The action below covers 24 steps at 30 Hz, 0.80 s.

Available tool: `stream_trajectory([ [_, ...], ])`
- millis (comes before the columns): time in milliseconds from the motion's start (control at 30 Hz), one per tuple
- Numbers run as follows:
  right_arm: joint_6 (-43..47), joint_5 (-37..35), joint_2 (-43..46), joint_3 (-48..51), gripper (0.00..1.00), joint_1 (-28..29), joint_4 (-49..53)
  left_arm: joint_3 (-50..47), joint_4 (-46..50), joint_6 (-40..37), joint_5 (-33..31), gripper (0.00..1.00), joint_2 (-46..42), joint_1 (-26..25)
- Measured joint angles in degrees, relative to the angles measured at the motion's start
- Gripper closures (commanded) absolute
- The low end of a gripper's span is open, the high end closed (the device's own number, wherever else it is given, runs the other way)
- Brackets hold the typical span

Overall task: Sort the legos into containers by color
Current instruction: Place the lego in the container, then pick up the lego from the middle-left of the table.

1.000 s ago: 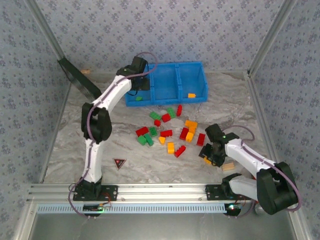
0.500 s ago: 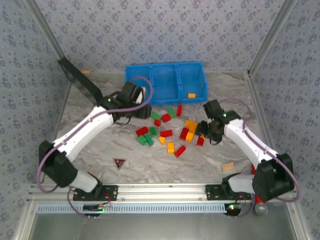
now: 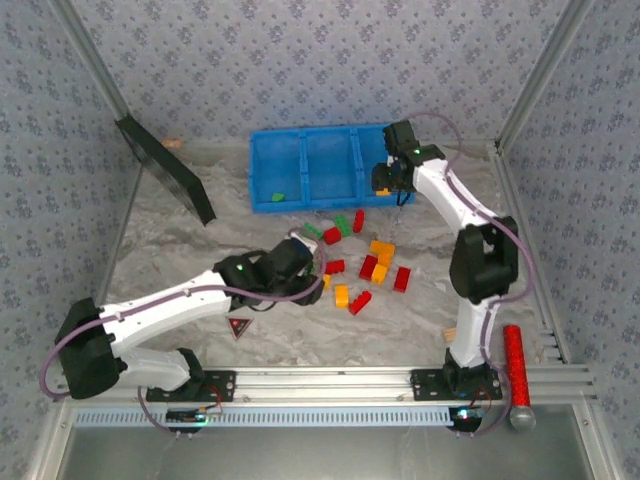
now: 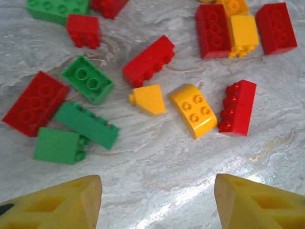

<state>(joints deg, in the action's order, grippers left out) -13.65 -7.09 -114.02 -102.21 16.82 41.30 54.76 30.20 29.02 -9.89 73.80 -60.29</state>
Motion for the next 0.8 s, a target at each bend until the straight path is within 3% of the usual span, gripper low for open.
stream_trajectory([
  [200,2.62,-0.24,-13.6,-12.41,0.52,-2.21,-0.24,0.37,-5.01,-0.81,-2.69,0.34,8.79,-5.33],
  [333,3.54,0.11,-18.32,-17.53,0.52,-3.48,0.11,5.9,-5.4,-2.71,-3.28,0.33,15.76,-7.39],
  [567,5.38,0.9,-20.7,-19.89,0.47,-3.82,0.37,15.58,-7.5,-5.51,-2.64,0.33,24.72,-8.5],
  [800,6.03,2.38,-21.97,-19.87,0.36,-3.89,0.42,18.93,-7.23,-7.23,-0.83,0.33,30.03,-8.5],
])
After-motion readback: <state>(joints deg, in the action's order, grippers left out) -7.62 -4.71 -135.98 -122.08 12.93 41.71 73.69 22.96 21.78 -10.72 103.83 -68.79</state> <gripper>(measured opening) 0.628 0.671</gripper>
